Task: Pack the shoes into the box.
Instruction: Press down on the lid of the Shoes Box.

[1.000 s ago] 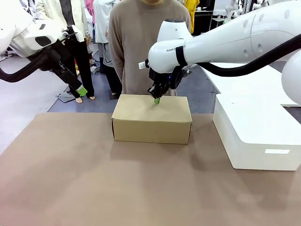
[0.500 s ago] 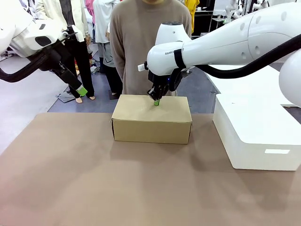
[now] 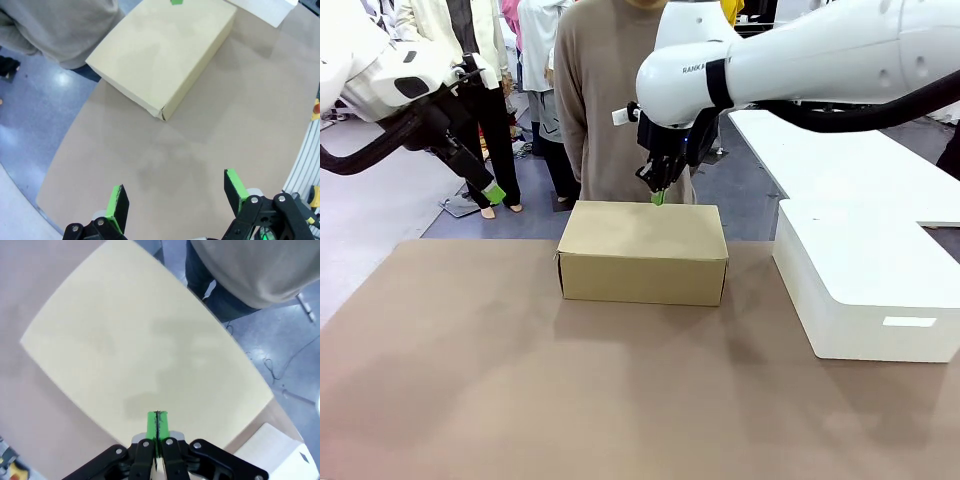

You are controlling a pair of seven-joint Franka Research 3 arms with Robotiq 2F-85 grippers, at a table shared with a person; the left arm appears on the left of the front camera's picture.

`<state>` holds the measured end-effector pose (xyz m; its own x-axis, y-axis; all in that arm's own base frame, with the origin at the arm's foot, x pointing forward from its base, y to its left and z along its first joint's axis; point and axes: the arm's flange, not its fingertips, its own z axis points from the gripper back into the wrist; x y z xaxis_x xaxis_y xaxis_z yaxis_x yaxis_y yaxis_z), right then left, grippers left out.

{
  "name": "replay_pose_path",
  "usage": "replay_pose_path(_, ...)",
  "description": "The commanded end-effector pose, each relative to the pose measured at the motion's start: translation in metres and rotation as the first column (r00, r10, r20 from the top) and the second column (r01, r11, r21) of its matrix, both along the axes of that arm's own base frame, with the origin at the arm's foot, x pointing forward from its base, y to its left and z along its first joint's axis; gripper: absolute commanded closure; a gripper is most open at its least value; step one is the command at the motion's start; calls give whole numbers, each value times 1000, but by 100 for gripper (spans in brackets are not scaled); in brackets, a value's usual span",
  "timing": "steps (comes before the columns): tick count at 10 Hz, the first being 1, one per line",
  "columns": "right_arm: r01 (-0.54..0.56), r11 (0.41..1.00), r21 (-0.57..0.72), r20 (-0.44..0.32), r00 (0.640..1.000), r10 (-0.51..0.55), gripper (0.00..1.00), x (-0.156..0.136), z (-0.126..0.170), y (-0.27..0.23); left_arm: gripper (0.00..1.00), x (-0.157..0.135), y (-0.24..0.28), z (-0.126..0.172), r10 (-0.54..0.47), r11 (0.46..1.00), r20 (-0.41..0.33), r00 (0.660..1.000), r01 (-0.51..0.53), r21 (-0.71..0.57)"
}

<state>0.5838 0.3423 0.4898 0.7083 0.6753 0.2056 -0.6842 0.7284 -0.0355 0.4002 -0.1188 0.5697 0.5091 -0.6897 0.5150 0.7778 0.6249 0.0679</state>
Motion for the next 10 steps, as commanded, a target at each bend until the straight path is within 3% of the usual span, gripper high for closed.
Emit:
replay_pose_path(1,-62,997,45,-4,998,63,100,-42,-3,-29,0,0,1,2,10,1000,5,1000,-10,8)
replay_pose_path(8,-224,971,80,54,974,220,100,-161,32,-105,0,0,1,2,10,1000,5,1000,-10,8)
replay_pose_path(10,-256,963,86,52,966,253,65,-190,39,-120,0,0,1,2,10,1000,5,1000,-10,8)
